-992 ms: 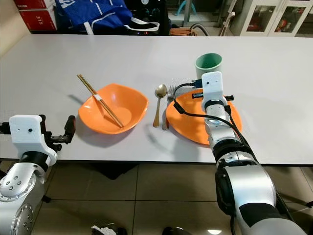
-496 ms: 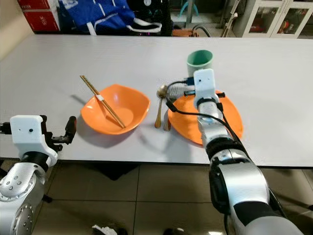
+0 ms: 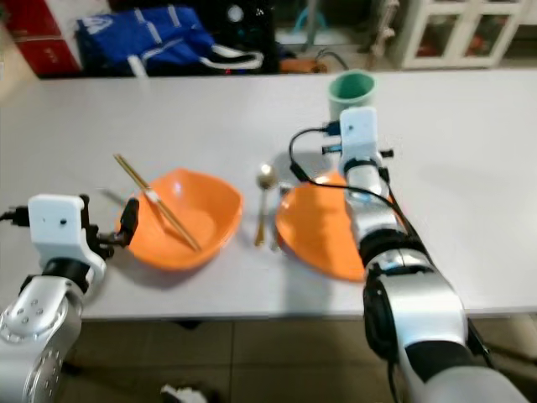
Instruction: Setting the table
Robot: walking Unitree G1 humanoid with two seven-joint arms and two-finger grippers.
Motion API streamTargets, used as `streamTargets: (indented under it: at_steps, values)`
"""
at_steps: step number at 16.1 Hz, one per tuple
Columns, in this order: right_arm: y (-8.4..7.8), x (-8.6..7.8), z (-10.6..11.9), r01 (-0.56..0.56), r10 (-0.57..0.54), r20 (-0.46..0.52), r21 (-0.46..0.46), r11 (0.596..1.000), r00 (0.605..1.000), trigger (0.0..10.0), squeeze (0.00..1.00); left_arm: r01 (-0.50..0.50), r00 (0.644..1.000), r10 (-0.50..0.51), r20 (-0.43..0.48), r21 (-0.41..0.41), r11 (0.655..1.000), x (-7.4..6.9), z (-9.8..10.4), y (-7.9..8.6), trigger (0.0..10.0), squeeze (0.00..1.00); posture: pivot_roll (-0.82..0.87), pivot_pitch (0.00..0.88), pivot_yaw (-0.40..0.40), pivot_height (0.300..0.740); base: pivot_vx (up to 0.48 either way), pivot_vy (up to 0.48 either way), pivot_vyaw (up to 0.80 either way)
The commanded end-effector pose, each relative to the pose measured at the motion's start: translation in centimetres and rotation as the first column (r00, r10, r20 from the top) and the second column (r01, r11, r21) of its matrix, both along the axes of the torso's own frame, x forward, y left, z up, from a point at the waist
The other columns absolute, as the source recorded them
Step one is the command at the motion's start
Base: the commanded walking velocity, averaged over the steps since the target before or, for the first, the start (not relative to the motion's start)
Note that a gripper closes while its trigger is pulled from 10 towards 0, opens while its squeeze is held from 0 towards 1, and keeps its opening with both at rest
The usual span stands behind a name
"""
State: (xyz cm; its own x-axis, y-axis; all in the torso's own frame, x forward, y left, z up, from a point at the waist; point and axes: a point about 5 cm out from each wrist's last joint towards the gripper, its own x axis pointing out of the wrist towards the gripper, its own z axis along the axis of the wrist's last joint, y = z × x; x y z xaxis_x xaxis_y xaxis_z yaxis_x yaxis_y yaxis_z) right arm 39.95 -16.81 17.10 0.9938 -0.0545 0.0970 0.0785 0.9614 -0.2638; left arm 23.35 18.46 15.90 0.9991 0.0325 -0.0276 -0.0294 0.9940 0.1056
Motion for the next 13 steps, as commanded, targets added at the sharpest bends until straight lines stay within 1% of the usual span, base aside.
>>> streamTargets:
  at_steps: [1, 5, 9, 11, 12, 13]
  values:
    - [0.9, 0.2, 0.5, -0.036, 0.037, 0.012, -0.005, 0.999, 0.999, 10.0, 0.00, -0.023, 1.000, 0.023, 0.003, 0.005, 1.000, 0.0, 0.1, 0.4, 10.0, 0.00, 0.06, 0.071, 0.043, 0.740, 0.000, 0.000, 0.00]
    - [1.3, 0.2, 0.5, -0.065, 0.064, 0.011, 0.012, 0.998, 0.998, 10.0, 0.00, -0.029, 1.000, 0.029, 0.004, 0.005, 1.000, 0.0, 0.1, 0.4, 10.0, 0.00, 0.06, 0.070, 0.041, 0.740, 0.000, 0.000, 0.00]
    - [1.9, 0.3, -0.2, -0.085, 0.089, -0.047, 0.084, 0.993, 0.995, 10.0, 0.00, -0.031, 0.999, 0.031, 0.008, -0.002, 1.000, 0.1, 0.1, 0.4, 10.0, 0.00, 0.06, 0.073, 0.045, 0.740, 0.000, 0.000, 0.00]
    - [2.1, 0.2, -0.4, -0.087, 0.093, -0.065, 0.100, 0.991, 0.994, 10.0, 0.00, -0.032, 0.999, 0.032, 0.009, -0.003, 0.999, 0.1, 0.2, 0.5, 10.0, 0.00, 0.06, 0.081, 0.049, 0.740, 0.000, 0.000, 0.00]
    - [2.6, 0.2, -1.1, -0.097, 0.113, -0.106, 0.147, 0.984, 0.988, 10.0, 0.00, -0.032, 0.999, 0.032, 0.009, 0.000, 0.999, 0.0, 0.3, 0.6, 10.0, 0.00, 0.07, 0.086, 0.050, 0.740, 0.000, 0.000, 0.00]
    - [2.7, 0.1, -1.2, -0.098, 0.117, -0.115, 0.157, 0.983, 0.986, 10.0, 0.00, -0.033, 0.999, 0.033, 0.008, 0.000, 0.999, 0.0, 0.3, 0.6, 10.0, 0.00, 0.07, 0.086, 0.050, 0.740, 0.000, 0.000, 0.00]
